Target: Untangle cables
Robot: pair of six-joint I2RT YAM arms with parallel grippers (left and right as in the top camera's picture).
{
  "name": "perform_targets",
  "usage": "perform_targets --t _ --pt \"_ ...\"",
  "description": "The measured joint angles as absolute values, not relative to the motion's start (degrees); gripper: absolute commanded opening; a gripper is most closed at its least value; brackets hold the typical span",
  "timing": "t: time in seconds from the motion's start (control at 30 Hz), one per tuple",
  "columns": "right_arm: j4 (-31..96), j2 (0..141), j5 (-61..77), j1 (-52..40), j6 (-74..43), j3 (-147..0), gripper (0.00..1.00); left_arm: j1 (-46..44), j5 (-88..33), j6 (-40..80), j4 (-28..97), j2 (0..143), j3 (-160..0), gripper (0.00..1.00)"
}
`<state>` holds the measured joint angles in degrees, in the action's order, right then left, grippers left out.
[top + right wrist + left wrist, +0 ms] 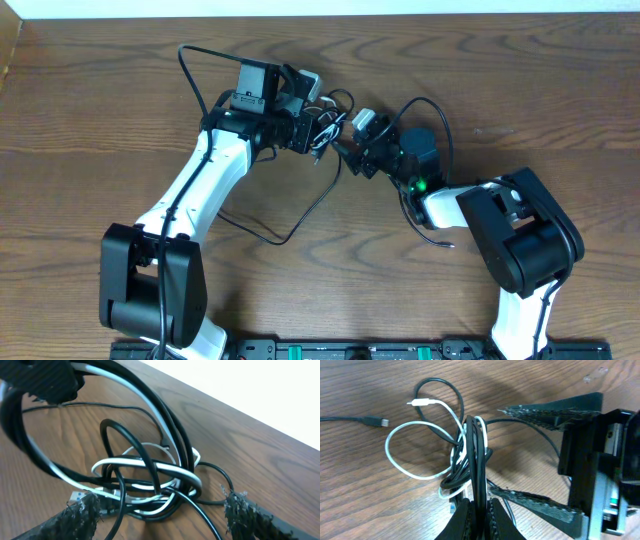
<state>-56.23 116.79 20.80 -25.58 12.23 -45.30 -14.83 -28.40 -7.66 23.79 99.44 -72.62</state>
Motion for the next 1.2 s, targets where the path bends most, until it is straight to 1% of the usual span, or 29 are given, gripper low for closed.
perform_targets --t 0.1,0.47,0.63,0.73,0.87,0.93,0.97,1.2 --pt "-56.4 116.8 20.7 -25.6 12.4 -45.3 0.72 -15.1 -28.7 -7.5 23.8 99.4 -72.6 0.08" --pt "-57.9 116.8 20.6 -26.9 12.6 -45.3 0.68 -15.9 -29.4 -7.5 23.8 99.4 -72.6 0.08" --pt "-58.0 117.1 20.6 -27.0 12.6 -45.5 0.62 -15.9 -29.5 -7.5 23.8 99.4 -72.6 0.08" --pt "-58.1 118.8 20.4 -27.3 12.6 -46.9 0.5 -15.9 -29.5 -7.5 23.8 99.4 -72.6 0.08" --pt "-58.1 121.1 19.8 -27.7 12.6 -48.6 0.19 -15.9 -29.5 -7.5 23.8 99.4 -72.6 0.08" --pt "-58.1 121.4 19.5 -27.6 12.9 -49.0 0.06 -15.9 -29.5 -7.5 23.8 99.4 -72.6 0.08" --pt "-58.1 121.5 19.6 -27.6 12.9 -49.0 0.02 -15.9 -29.5 -7.5 23.9 99.4 -72.6 0.08" --pt "-59.9 121.5 21.1 -27.7 12.6 -49.0 0.01 -15.9 -29.5 -7.5 24.0 99.4 -72.6 0.08"
